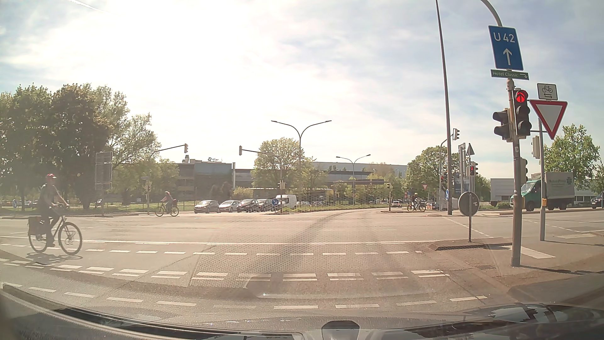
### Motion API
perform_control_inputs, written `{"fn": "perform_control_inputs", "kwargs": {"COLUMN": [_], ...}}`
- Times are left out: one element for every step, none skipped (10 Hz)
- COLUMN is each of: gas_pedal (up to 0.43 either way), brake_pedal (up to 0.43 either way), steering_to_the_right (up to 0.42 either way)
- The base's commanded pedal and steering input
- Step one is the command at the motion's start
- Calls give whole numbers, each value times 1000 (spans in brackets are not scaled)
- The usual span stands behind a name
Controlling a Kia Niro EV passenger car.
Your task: Follow the waypoints while adhering to traffic rules and regulations
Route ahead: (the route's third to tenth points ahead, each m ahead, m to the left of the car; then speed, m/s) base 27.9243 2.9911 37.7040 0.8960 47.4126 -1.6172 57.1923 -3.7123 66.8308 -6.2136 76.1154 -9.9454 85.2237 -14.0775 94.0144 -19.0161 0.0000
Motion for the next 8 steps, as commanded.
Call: {"fn": "perform_control_inputs", "kwargs": {"gas_pedal": [0, 0, 0, 0, 0, 0, 0, 0], "brake_pedal": [250, 256, 250, 256, 256, 256, 256, 256], "steering_to_the_right": [13, 12, 12, 13, 13, 13, 12, 13]}}
